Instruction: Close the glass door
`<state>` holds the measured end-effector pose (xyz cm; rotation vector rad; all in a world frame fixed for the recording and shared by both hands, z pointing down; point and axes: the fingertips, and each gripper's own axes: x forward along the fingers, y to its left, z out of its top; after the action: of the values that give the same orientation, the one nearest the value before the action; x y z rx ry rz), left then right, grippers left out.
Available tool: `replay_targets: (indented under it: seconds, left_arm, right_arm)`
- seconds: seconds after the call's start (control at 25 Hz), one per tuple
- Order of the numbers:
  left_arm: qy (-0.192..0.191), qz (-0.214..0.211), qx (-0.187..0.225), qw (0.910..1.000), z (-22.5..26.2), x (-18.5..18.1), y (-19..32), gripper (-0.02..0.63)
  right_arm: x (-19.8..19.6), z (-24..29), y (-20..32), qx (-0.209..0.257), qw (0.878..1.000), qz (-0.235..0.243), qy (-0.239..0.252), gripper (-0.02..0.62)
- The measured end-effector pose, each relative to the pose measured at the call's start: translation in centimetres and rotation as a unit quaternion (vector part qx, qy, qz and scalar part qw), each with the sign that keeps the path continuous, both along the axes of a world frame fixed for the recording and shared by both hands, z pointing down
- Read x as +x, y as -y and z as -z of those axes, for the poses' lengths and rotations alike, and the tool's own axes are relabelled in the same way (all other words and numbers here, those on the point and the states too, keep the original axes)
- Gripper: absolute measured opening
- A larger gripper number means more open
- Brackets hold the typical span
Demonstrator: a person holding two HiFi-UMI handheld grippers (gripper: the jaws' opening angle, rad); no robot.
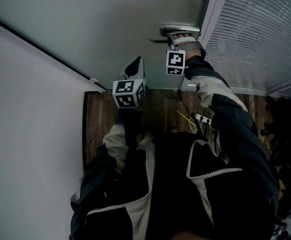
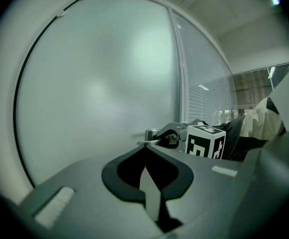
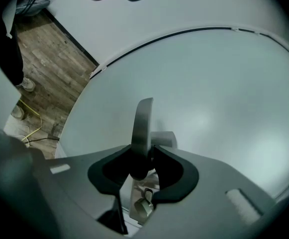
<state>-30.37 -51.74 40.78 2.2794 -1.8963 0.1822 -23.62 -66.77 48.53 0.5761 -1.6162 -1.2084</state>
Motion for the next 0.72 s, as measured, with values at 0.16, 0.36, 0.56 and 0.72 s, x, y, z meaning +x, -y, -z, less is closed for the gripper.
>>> replay_targets:
  seconds: [0.16,0.36,0.56,0.72]
  left_arm:
    - [0.005,-0.002,-0.006,1.0,-0.4,-0.4,0.2,0.002]
    - [0.009,-0.004,-0.005,0.9999,-0.5,-0.6,0.3,0.002]
    - [0.01,-0.004,-0.004,0.9999,-0.3,-0.6,0.4,0.002]
    - [0.006,-0.008,0.001,0.9999,0.2,-0.7,0.9,0.002]
  right_arm:
    - [-0.3,-0.1,1.5,0.007,1.0,-0.005,-0.004,0.13]
    - [-0.4,-0.4,2.3,0.008,1.0,-0.007,-0.007,0.13]
    - [-0.4,-0.3,2.1,-0.006,1.0,-0.011,0.006,0.138]
    - [-0.2,0.3,1.3,-0.044,0.998,-0.026,0.045,0.165]
